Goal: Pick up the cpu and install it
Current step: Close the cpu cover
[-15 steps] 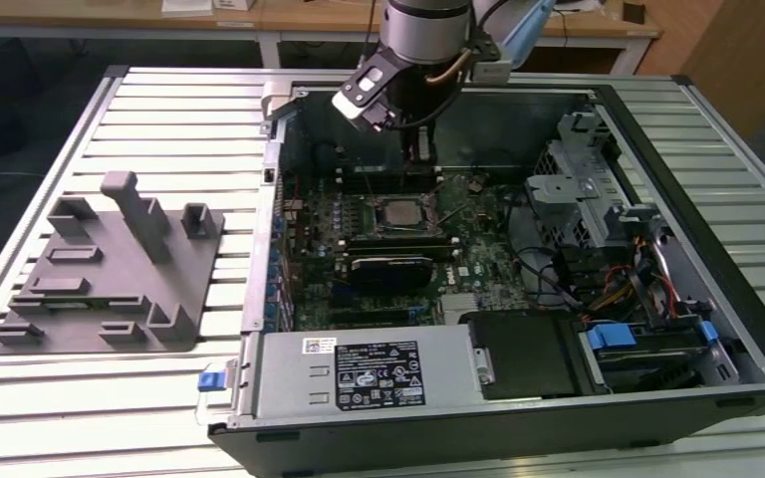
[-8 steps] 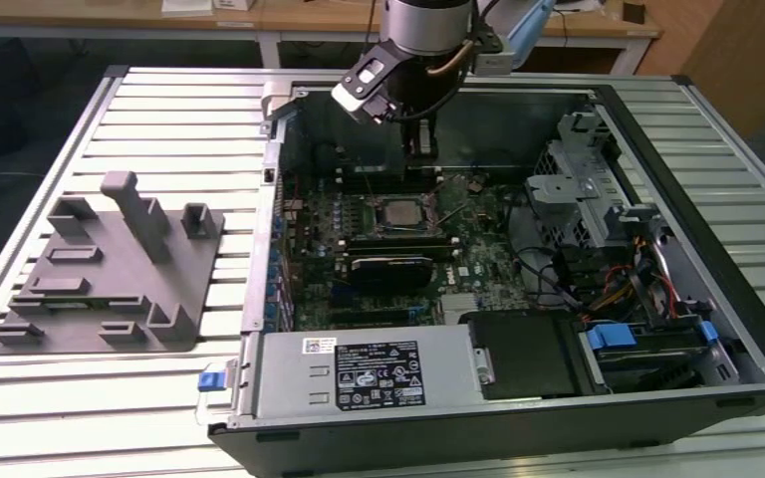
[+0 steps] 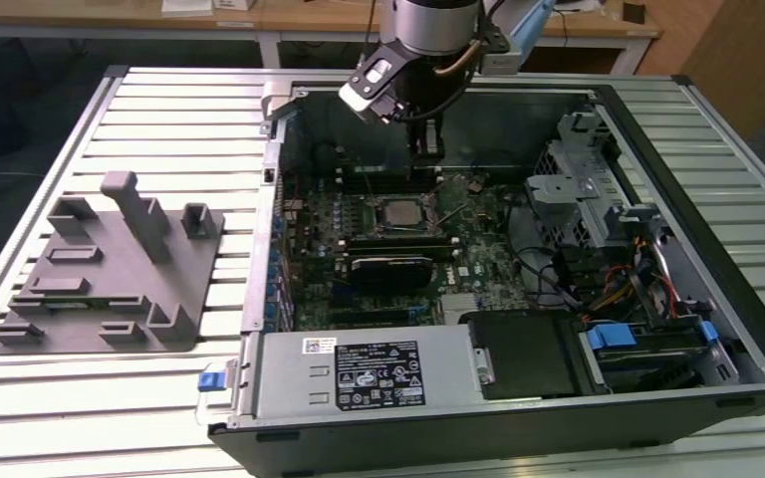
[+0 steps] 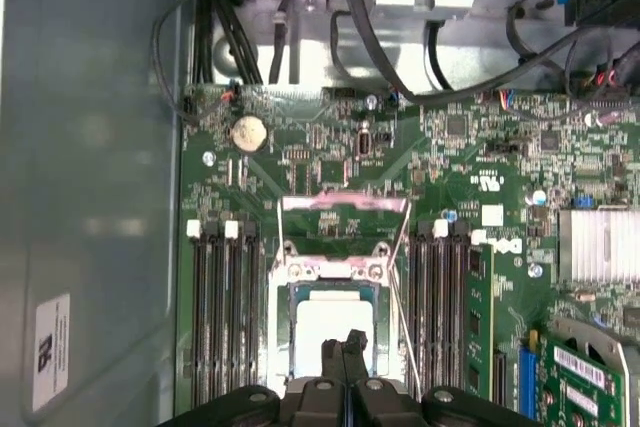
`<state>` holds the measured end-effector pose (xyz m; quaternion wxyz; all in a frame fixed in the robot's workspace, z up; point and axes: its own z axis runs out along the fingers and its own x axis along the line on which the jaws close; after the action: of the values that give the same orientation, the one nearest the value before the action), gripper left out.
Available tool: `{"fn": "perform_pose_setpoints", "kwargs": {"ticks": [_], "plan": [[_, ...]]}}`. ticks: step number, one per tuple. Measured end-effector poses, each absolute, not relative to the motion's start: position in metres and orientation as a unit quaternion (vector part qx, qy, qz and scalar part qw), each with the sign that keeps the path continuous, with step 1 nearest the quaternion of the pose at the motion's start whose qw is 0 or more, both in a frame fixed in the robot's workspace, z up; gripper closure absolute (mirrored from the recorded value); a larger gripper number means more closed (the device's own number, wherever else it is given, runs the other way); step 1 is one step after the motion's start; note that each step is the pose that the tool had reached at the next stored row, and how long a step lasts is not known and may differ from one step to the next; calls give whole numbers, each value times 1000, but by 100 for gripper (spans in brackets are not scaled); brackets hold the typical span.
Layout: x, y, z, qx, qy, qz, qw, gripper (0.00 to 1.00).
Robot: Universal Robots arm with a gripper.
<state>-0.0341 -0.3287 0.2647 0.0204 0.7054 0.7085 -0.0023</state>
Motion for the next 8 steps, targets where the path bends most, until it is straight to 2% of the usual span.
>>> {"fn": "perform_pose_setpoints", "kwargs": {"ticks": [8], "plan": [[-13, -329, 265, 705, 708, -2, 20, 89]]}}
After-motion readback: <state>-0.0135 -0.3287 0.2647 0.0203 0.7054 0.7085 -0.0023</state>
